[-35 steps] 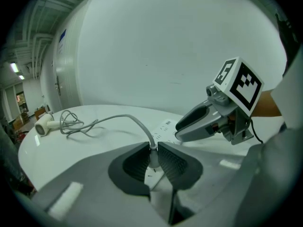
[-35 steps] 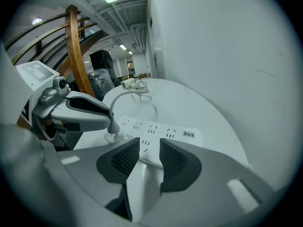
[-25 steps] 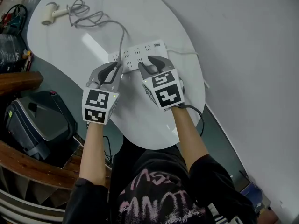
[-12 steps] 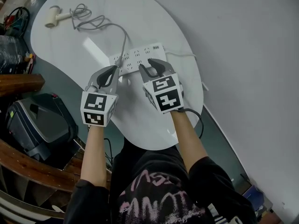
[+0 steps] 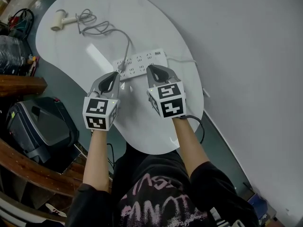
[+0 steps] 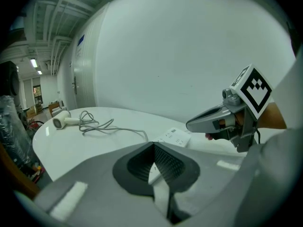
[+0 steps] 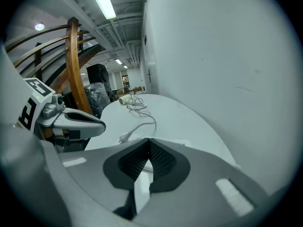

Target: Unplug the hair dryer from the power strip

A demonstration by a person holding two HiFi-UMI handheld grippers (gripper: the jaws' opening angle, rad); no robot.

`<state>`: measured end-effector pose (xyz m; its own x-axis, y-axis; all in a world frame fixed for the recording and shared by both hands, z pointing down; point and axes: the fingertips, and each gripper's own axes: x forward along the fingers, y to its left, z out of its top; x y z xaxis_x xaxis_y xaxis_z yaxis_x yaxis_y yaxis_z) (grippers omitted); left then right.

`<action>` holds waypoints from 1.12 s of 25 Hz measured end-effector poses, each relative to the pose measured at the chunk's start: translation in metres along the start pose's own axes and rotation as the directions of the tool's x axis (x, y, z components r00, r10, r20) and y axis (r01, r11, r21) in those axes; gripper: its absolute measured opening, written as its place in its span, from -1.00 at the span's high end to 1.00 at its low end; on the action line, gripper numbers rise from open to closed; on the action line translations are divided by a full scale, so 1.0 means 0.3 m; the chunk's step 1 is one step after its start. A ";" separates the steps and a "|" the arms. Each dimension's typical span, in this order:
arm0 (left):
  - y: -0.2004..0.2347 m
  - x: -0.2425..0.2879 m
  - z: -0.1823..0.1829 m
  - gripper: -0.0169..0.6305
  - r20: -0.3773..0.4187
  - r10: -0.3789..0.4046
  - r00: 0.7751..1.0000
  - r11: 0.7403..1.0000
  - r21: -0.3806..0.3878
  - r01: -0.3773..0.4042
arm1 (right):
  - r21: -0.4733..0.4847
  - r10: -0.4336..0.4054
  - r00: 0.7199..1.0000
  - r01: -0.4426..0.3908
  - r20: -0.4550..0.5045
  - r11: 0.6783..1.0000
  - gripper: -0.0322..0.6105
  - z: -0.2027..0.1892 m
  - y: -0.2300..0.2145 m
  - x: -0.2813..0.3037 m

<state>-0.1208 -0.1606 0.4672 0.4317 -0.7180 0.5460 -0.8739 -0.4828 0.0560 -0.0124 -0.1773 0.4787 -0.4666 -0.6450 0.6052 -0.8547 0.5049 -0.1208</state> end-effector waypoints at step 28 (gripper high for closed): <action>-0.045 -0.124 0.164 0.93 0.121 0.076 0.990 0.997 0.024 -0.080 | -0.017 0.009 0.989 -0.007 0.146 1.000 0.83 0.142 0.015 -0.178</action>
<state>-0.1141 -0.1522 0.4050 0.3876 -0.8083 0.4431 -0.9000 -0.4359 -0.0080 -0.0010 -0.1650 0.4125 -0.5028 -0.7173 0.4824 -0.8475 0.5188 -0.1119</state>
